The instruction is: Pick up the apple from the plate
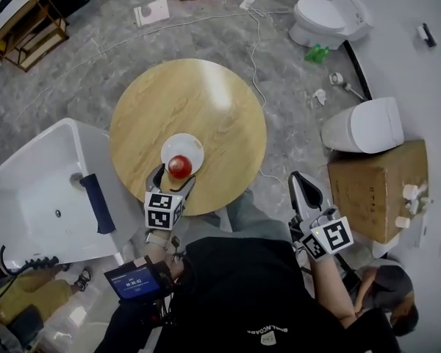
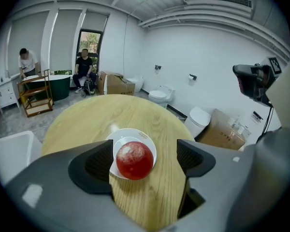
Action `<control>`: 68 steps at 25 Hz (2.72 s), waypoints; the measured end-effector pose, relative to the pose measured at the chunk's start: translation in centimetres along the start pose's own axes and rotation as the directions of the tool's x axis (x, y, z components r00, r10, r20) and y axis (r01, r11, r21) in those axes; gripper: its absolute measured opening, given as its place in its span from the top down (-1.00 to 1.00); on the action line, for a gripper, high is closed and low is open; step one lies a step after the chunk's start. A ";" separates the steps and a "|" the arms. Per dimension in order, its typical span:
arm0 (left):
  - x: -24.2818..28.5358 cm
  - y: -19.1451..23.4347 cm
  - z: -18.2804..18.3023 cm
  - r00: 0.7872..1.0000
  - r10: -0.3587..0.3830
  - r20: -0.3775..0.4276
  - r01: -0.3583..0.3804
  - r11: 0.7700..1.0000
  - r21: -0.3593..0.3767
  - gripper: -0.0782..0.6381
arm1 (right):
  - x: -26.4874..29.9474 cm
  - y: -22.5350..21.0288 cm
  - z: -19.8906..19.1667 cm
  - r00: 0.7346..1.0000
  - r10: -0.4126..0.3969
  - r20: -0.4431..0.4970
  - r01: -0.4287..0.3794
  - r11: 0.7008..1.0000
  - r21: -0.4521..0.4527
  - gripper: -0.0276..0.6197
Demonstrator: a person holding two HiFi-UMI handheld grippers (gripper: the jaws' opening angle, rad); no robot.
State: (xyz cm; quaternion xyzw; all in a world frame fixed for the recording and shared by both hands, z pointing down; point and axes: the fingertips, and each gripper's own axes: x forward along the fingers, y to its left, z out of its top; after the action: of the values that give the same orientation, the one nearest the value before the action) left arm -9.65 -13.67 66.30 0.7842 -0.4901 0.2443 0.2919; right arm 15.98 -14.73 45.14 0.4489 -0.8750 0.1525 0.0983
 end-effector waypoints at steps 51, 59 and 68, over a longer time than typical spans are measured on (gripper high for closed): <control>-4.7 2.0 11.6 0.948 0.230 0.221 -0.203 0.969 -0.140 -0.42 | 9.5 -2.0 3.4 0.958 0.284 -0.029 -0.285 0.958 -0.031 0.91; -12.8 0.6 13.7 0.873 0.338 0.351 -0.277 0.937 -0.214 -0.42 | 12.2 2.7 5.0 0.892 0.451 -0.027 -0.452 0.889 -0.069 0.91; -21.2 -1.4 13.8 0.758 0.456 0.466 -0.355 0.888 -0.290 -0.42 | 14.0 9.8 7.0 0.785 0.619 -0.014 -0.616 0.778 -0.122 0.91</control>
State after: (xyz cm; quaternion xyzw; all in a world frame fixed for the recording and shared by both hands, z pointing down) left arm -15.55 -9.52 42.02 0.6645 -0.7294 0.0334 0.1589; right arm -0.32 -22.40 41.14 0.1329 -0.9825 0.1173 0.0580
